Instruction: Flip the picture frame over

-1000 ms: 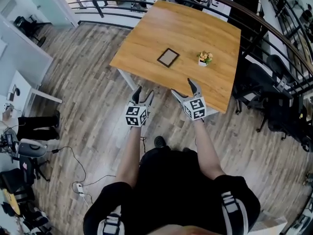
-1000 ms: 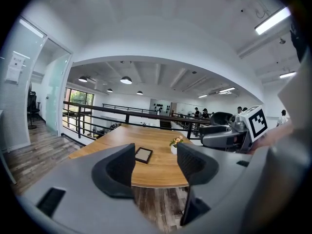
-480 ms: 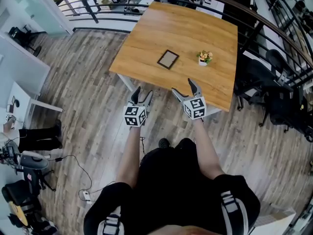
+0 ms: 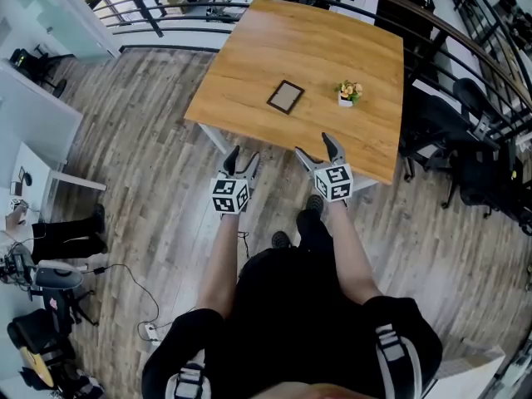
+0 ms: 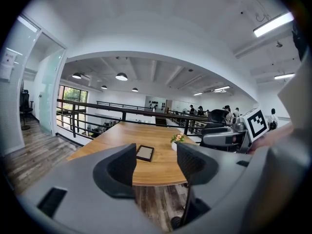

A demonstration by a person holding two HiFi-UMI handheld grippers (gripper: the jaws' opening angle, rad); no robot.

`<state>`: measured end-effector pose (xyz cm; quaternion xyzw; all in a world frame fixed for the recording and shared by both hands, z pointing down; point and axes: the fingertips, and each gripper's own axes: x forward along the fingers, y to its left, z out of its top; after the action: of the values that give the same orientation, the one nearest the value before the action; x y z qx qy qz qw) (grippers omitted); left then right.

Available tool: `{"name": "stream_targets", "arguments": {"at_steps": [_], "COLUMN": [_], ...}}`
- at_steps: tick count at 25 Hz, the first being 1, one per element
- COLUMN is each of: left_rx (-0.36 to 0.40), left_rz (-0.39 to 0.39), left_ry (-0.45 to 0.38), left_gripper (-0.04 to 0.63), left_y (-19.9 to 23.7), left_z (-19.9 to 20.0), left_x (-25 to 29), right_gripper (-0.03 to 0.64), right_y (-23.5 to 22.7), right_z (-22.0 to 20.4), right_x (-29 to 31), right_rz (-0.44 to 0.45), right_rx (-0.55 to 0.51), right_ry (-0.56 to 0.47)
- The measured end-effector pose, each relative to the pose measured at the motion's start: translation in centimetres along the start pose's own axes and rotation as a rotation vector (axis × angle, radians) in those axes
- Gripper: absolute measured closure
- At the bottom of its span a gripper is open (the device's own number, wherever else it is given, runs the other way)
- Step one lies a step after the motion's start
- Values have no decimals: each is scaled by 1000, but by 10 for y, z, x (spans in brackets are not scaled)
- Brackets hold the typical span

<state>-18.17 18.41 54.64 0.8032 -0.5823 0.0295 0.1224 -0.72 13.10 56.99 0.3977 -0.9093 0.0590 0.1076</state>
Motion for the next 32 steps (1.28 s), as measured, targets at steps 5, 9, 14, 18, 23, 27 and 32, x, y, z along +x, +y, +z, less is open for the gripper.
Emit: {"name": "stream_targets", "arguments": {"at_steps": [5, 9, 14, 18, 23, 27, 32], "left_rx": [-7, 1, -3, -8, -20, -34, -57], "left_rz": [2, 0, 25, 40, 57, 76, 100], "left_ry": [0, -3, 10, 26, 69, 82, 105], "left_gripper": [325, 325, 325, 325, 325, 325, 325], "left_y": [5, 5, 22, 37, 51, 62, 77], "left_z": [-1, 2, 4, 6, 0, 4, 7], "left_x": [12, 26, 42, 66, 100, 131, 160], "right_gripper": [219, 221, 221, 222, 222, 222, 224], "right_y": [-6, -20, -31, -48, -69, -90, -110], "right_z": [-1, 1, 10, 7, -1, -2, -2], "right_x": [7, 19, 44, 72, 107, 137, 171], "right_rz": [-1, 0, 16, 32, 65, 84, 108], "right_rx": [-8, -23, -13, 4, 34, 41, 59], "right_ry": [9, 9, -1, 15, 51, 75, 116]}}
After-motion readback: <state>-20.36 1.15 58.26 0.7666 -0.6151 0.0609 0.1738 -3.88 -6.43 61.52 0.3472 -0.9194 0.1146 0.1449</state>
